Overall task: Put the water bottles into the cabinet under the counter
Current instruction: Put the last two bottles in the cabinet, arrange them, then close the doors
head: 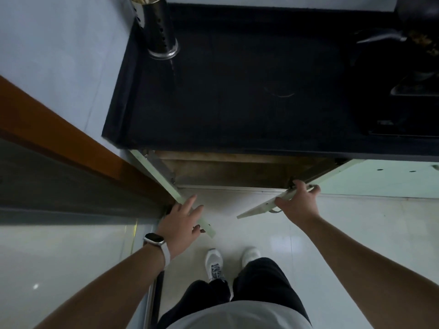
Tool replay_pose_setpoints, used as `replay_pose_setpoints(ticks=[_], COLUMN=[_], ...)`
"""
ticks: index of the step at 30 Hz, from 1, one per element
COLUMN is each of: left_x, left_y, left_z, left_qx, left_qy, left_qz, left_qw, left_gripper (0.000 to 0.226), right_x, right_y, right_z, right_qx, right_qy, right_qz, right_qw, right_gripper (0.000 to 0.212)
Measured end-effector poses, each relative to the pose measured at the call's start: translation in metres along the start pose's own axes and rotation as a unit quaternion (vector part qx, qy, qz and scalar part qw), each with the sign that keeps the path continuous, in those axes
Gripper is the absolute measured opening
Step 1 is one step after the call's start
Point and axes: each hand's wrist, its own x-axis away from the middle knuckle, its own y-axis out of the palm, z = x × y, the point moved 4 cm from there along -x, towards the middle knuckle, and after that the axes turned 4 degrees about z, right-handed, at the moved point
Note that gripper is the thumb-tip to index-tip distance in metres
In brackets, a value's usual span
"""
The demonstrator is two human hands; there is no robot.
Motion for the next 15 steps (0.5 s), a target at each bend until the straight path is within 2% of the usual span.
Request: replay_pose_setpoints(ticks=[4, 6, 8, 11, 15], left_x=[-0.025, -0.042, -0.058, -0.081, -0.109], left_y=[-0.006, -0.013, -0.022, -0.035, -0.048], left_z=[0.006, 0.014, 0.023, 0.036, 0.044], left_qx=[-0.036, -0.056, -0.067, -0.089, -0.103], left_qy=[0.013, 0.016, 0.026, 0.061, 0.068], left_qz=[0.012, 0.033, 0.060, 0.130, 0.205], left_qw=[0.999, 0.998, 0.996, 0.986, 0.971], left_gripper=[0.062, 0.065, 0.071, 0.082, 0.093], right_x=[-0.004, -0.012, -0.024, -0.040, -0.058], right_y=[0.003, 0.001, -0.002, -0.008, -0.011], right_z=[0.003, 0.002, -0.003, -0.008, -0.019], right_qx=[0.055, 0.086, 0.137, 0.232, 0.193], right_qy=[-0.046, -0.060, -0.090, -0.165, -0.261], right_qz=[-0.034, -0.024, 0.019, 0.106, 0.208], right_qw=[0.997, 0.994, 0.986, 0.953, 0.923], right_gripper=[0.079, 0.079, 0.083, 0.098, 0.102])
